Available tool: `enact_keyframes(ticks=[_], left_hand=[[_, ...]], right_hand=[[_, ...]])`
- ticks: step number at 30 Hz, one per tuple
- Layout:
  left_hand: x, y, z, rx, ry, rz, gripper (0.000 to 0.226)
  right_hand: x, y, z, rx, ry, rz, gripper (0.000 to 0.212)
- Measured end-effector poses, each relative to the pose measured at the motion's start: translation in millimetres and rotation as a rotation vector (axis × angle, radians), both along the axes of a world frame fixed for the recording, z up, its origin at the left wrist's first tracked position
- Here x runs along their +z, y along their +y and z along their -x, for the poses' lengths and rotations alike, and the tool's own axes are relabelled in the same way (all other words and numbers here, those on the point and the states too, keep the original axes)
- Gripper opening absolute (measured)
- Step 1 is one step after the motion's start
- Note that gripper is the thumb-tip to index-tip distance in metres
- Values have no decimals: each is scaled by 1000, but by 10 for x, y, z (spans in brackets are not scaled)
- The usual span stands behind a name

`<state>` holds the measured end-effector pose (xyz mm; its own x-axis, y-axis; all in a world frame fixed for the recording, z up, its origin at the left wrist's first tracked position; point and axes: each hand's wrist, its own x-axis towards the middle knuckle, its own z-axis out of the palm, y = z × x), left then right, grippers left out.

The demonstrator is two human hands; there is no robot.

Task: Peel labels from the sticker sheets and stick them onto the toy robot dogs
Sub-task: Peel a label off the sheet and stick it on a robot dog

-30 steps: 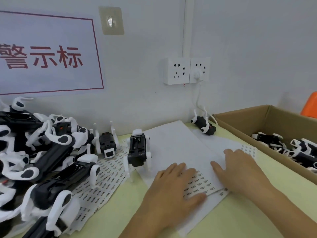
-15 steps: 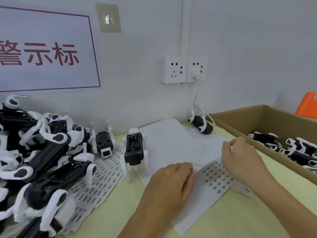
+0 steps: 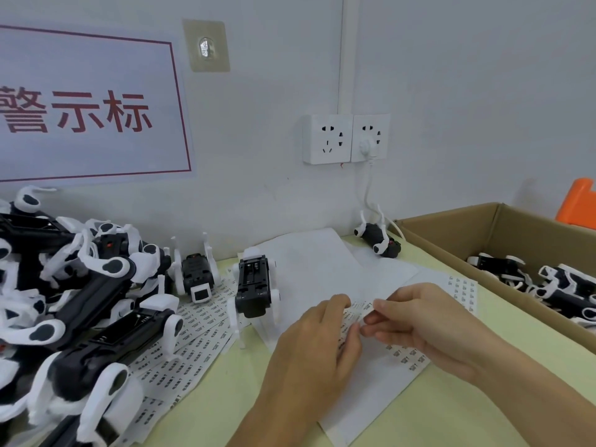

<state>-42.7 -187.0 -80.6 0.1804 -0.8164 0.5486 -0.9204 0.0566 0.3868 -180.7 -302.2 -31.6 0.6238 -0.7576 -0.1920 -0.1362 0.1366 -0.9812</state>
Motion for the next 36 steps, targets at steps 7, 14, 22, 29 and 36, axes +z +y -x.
enact_keyframes(ticks=[7,14,22,29,36], left_hand=[[13,-28,5,-56,173,13,27],[70,-106,114,-32,694,123,11],[65,-115,62,-37,896,81,14],[84,-107,2,-9,970,43,17],[83,-100,-13,14,935,24,19]], right_hand=[[-72,48,-48,28,-34,-58,17],[-101,112,-91,75,-77,-95,19],[-113,161,-118,14,-58,8,25],[-171,240,-162,-30,-50,147,27],[-161,258,-171,-49,8,218,31]])
